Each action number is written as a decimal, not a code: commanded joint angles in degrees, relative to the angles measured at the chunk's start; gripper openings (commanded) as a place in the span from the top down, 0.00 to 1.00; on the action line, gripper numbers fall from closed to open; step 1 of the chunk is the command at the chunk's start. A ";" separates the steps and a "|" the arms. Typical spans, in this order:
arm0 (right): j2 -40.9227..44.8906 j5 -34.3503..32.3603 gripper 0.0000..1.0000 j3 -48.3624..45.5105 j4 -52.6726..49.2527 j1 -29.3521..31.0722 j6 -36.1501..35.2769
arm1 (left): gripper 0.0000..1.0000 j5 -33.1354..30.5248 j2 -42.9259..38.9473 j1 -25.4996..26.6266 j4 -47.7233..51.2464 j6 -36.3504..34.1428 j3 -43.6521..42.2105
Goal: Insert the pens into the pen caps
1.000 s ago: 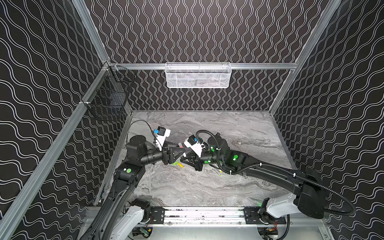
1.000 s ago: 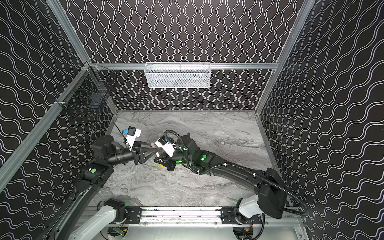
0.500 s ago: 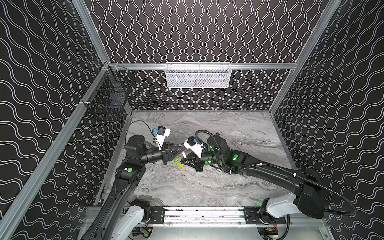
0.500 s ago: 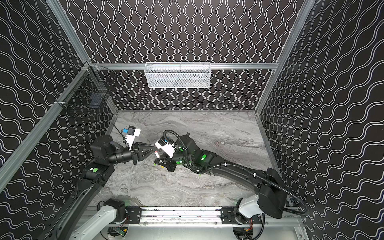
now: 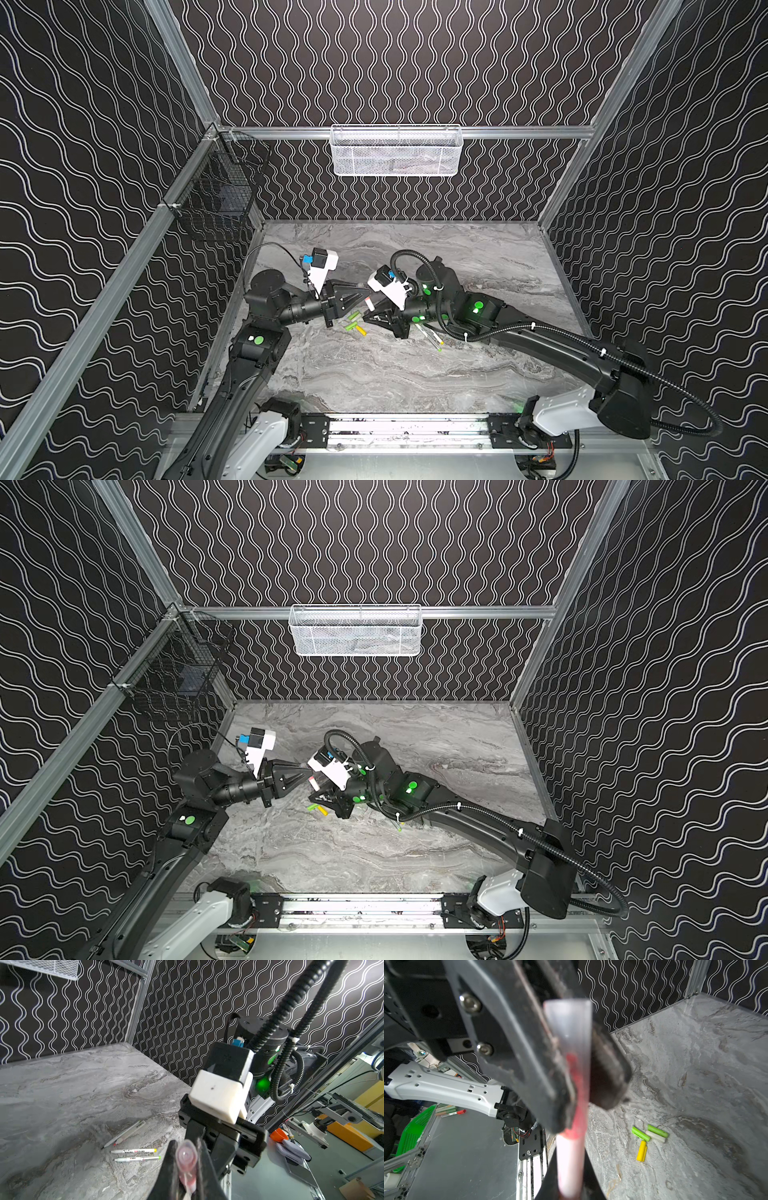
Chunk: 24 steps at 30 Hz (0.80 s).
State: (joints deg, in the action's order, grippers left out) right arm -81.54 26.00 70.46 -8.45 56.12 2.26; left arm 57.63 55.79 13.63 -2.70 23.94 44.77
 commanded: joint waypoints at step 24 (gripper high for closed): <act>-1.58 8.79 1.00 7.33 15.47 -2.76 -1.03 | 1.00 1.74 1.45 1.10 4.90 -0.70 -0.59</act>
State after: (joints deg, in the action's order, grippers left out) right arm -84.66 30.33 78.28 -16.05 53.47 -1.48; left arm 55.16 56.64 14.37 -7.88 25.52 44.97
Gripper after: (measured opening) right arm 0.125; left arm 0.120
